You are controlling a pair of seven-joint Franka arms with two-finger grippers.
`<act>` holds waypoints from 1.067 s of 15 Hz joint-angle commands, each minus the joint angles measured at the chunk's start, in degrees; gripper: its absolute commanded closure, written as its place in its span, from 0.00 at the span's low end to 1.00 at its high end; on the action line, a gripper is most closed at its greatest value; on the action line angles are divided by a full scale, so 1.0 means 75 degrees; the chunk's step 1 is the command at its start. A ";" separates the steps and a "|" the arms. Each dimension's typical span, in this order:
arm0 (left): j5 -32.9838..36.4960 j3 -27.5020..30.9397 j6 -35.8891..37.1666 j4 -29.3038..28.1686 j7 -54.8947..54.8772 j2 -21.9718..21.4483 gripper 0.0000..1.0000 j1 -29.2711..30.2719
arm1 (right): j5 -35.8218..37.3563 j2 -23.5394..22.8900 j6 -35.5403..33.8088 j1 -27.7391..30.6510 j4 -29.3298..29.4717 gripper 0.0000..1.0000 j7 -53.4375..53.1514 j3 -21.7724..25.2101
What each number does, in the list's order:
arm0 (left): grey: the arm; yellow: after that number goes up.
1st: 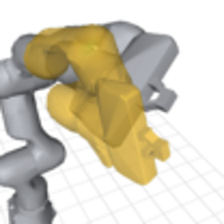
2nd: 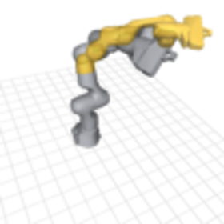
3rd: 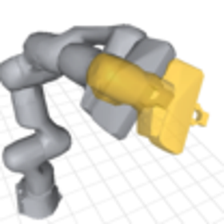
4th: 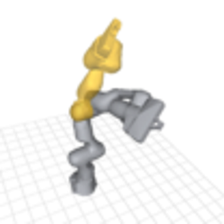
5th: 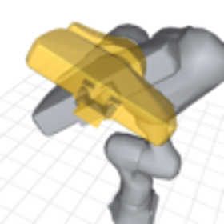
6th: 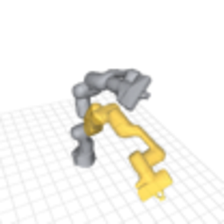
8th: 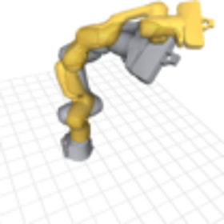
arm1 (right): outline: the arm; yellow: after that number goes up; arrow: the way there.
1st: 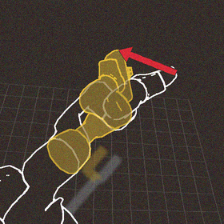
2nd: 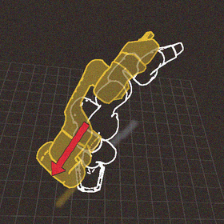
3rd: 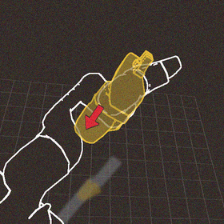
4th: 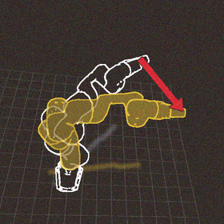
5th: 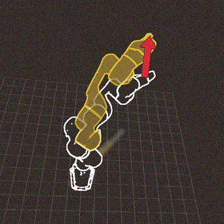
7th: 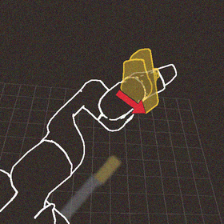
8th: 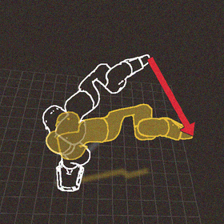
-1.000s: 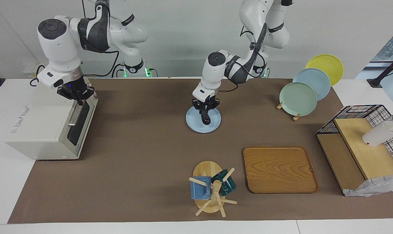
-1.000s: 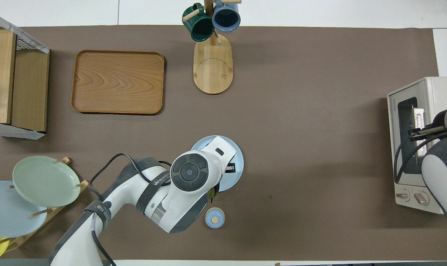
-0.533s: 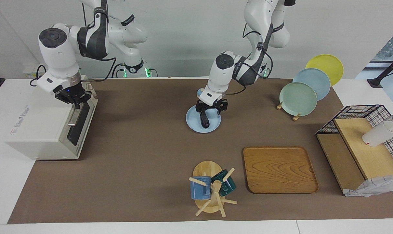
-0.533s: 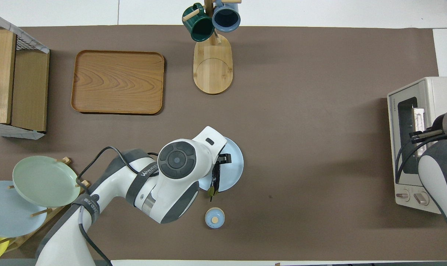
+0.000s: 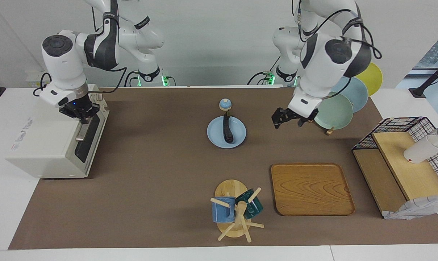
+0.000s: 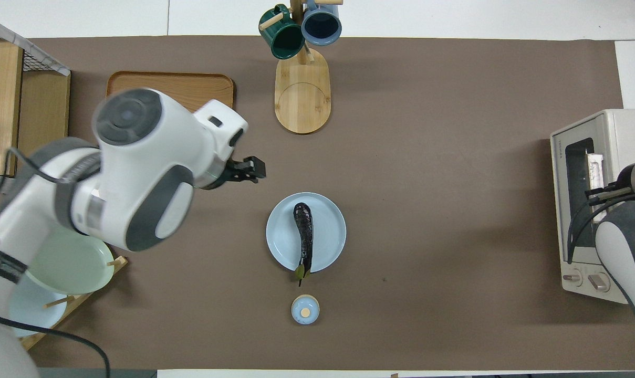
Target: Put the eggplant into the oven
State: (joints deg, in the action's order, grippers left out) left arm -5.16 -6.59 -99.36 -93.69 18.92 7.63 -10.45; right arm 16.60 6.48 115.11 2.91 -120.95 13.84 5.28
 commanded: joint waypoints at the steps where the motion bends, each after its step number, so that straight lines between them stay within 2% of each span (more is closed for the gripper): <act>1: -0.0003 -0.0047 0.1092 0.0760 -0.0972 0.0038 0.00 0.0746 | 0.0024 -0.0301 0.0542 -0.0152 -0.0244 1.00 -0.0425 -0.0036; 4: 0.0056 -0.0070 0.1680 0.0856 -0.2004 -0.0183 0.00 0.1485 | 0.0001 -0.0536 0.0799 -0.0586 -0.0244 1.00 -0.0977 -0.0036; 6: 0.0522 -0.0082 0.1856 0.0646 -0.2637 -0.0488 0.00 0.1686 | -0.0173 -0.0641 0.0987 -0.0727 -0.0244 1.00 -0.1130 -0.0036; 9: 0.0571 -0.0070 0.1811 0.0247 -0.2629 -0.0829 0.00 0.1780 | -0.0678 -0.1109 0.1583 -0.0728 -0.0337 1.00 -0.1154 -0.0024; 12: 0.0583 -0.0094 0.1717 0.0316 -0.2068 -0.0830 0.00 0.1699 | -0.0772 -0.1158 0.2883 -0.0680 -0.1121 1.00 -0.1375 -0.0036; 16: 0.0595 -0.0082 0.1869 0.0550 -0.1913 -0.0876 0.00 0.1616 | -0.1180 -0.1567 0.3307 -0.0704 -0.1170 1.00 -0.1740 -0.0036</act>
State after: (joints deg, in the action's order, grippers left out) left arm -2.05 -7.49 -85.86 -89.50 3.34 2.45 2.33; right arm 7.26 -2.36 136.60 -5.02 -130.10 -0.24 3.00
